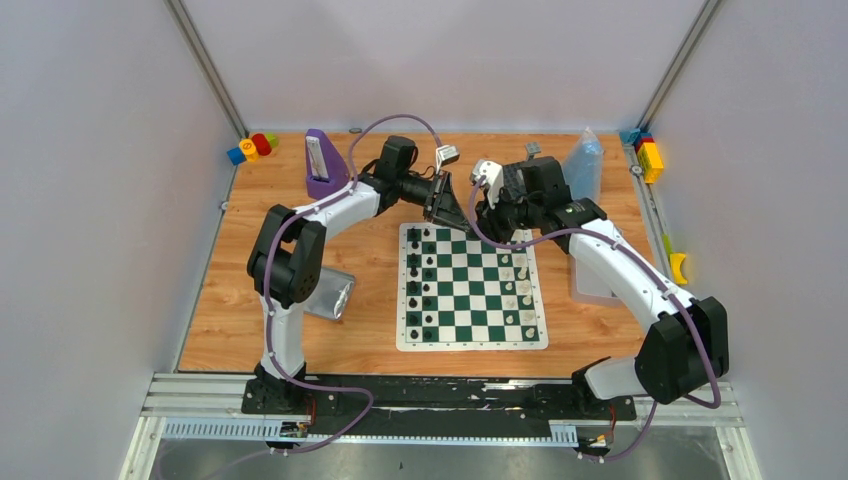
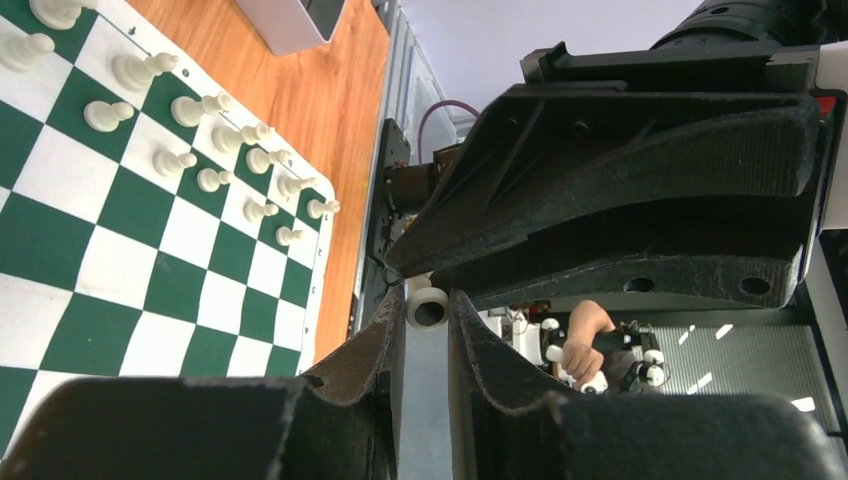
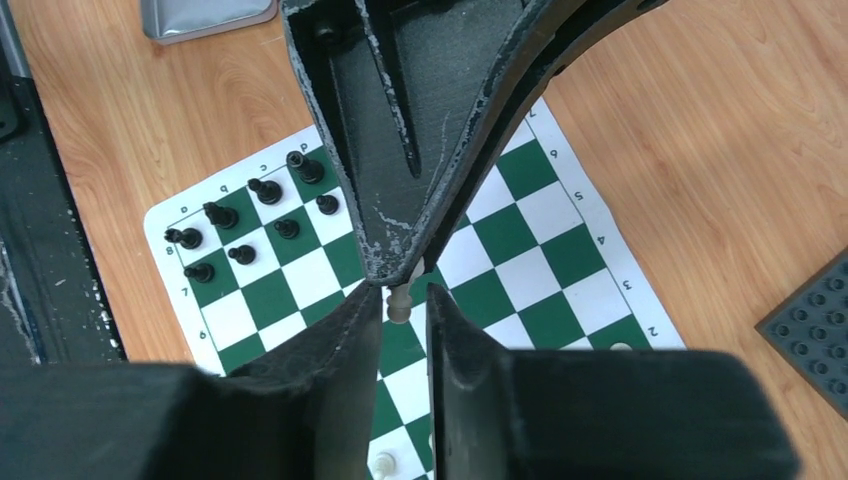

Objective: Set up the chess pieces on the board
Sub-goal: Place the chess piece on the chessboard.

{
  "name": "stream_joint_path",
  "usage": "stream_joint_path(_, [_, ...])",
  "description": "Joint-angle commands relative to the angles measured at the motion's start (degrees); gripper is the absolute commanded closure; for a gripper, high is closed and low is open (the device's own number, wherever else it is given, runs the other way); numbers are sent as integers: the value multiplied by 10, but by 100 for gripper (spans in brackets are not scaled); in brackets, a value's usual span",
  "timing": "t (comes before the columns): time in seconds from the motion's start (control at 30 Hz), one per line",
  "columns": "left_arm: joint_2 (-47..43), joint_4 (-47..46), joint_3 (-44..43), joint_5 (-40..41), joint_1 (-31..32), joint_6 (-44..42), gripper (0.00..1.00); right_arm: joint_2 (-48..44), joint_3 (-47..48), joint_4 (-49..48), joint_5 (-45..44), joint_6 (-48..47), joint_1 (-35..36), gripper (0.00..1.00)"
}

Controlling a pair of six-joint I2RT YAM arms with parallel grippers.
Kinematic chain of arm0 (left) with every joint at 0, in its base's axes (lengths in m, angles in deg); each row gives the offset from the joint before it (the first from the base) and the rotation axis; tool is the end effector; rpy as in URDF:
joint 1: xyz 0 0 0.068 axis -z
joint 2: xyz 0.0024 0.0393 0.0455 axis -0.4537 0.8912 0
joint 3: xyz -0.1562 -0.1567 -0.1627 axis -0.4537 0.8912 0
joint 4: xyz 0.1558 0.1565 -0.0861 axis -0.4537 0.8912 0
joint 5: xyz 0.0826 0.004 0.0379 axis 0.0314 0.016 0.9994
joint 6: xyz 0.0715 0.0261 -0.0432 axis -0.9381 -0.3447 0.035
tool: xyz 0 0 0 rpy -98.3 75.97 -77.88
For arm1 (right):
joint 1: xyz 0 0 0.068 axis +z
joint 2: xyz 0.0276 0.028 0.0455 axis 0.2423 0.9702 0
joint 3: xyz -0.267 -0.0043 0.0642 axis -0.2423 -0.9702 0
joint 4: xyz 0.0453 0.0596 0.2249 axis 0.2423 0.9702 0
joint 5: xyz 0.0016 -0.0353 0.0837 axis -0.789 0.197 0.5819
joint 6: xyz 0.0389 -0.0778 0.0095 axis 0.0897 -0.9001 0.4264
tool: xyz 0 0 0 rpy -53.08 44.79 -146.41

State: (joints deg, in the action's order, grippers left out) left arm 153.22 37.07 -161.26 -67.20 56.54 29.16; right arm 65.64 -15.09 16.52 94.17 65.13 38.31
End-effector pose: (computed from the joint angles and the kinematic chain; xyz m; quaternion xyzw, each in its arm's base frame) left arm 0.3425 -0.2799 0.2484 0.2139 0.7248 -0.6549 0.0079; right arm 0.2540 0.1643 0.2891 -0.4668 0.7469 0.2837 0.3792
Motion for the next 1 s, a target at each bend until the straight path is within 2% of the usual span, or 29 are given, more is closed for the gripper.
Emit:
stream_joint_path(0.0, [-5, -46, 3, -17, 6, 6, 100, -17, 20, -27, -13, 15, 2, 72])
stream_joint_path(0.1, [-10, -94, 15, -15, 3, 42, 100, -31, 20, -28, -8, 26, -5, 65])
stream_joint_path(0.17, [-17, -164, 35, -11, 0, 93, 100, -42, 23, -28, -2, 41, -15, 59])
stream_joint_path(0.2, [-19, -232, 42, -8, -2, 118, 100, -47, 25, -28, 7, 48, -23, 58])
stream_joint_path(0.23, [-19, -272, 59, -7, -5, 171, 100, -52, 28, -30, 17, 57, -32, 57])
stream_joint_path(0.27, [-17, -359, 68, -5, -6, 205, 100, -56, 30, -31, 31, 67, -41, 57])
stream_joint_path(0.3, [-15, -414, 86, -2, -9, 278, 100, -60, 34, -34, 49, 77, -53, 57])
stream_joint_path(0.33, [-6, -524, 93, 5, -13, 320, 100, -62, 36, -36, 67, 88, -63, 57])
stream_joint_path(0.37, [0, -579, 103, 10, -15, 406, 100, -63, 40, -39, 84, 99, -73, 57])
stream_joint_path(0.4, [16, -697, 105, 22, -18, 450, 100, -63, 42, -42, 100, 111, -83, 57])
stream_joint_path(0.43, [38, -749, 102, 28, -20, 537, 100, -61, 43, -47, 115, 125, -91, 57])
stream_joint_path(0.47, [48, -828, 98, 35, -21, 568, 100, -59, 42, -54, 127, 138, -99, 57])
stream_joint_path(0.53, [62, -862, 90, 44, -22, 610, 100, -51, 40, -66, 150, 163, -111, 58])
stream_joint_path(0.97, [45, -840, 127, 71, -22, 595, 100, -5, 29, -108, 230, 230, -124, 57])
